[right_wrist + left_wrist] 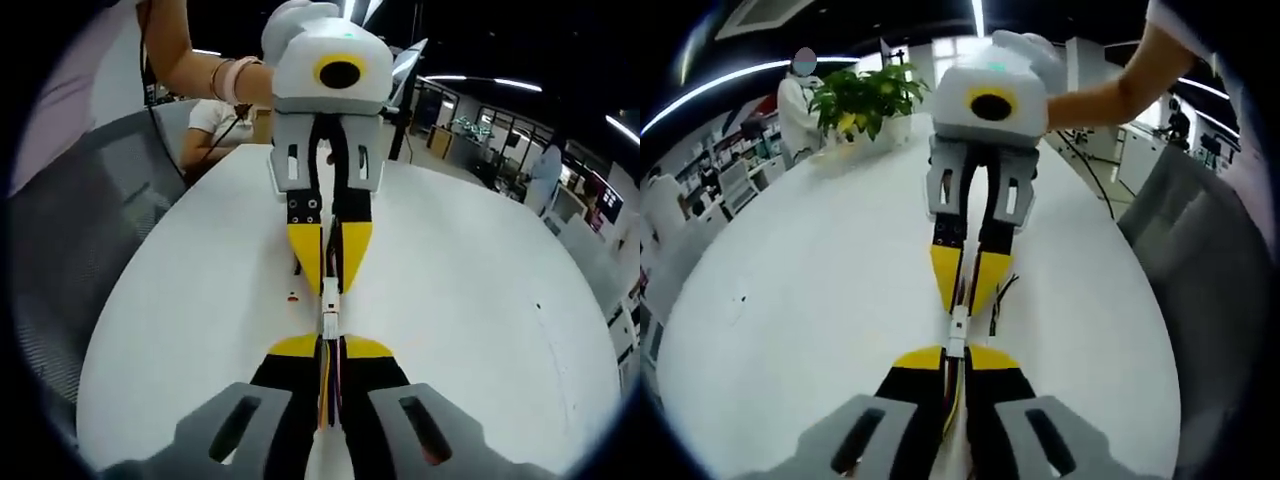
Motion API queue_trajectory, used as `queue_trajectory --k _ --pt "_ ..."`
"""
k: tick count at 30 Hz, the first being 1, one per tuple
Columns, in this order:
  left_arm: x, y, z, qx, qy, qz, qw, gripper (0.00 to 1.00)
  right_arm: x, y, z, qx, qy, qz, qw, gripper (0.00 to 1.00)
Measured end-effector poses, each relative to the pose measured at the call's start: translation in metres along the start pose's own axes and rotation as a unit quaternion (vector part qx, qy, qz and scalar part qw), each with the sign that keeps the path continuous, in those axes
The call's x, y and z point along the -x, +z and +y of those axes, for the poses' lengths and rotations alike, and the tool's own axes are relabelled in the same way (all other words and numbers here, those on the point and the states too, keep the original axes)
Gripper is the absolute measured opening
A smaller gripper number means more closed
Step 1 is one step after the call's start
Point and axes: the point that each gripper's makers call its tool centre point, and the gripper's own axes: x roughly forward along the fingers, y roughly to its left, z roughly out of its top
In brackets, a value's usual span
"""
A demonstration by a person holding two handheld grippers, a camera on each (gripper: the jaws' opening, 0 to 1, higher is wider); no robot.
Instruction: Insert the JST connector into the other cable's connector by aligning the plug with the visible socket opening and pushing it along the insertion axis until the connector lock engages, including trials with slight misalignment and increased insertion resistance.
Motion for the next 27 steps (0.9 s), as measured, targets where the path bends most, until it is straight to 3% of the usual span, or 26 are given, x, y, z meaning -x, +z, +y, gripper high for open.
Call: queue_trajectory --k 5,27 --pt "-0.0008 -0.0007 -0.0020 -0.012 -0.003 0.002 0.9999 0.00 -0.0011 -0.0006 0.0018 -0.022 0.003 0.004 0.9997 0.02" --pt "-0.0039 0.0030 -0.0041 -0.025 -0.005 -0.013 0.9996 0.00 -0.0051 -0.0041 0.0024 -0.027 0.006 0.019 0.9994 0.02"
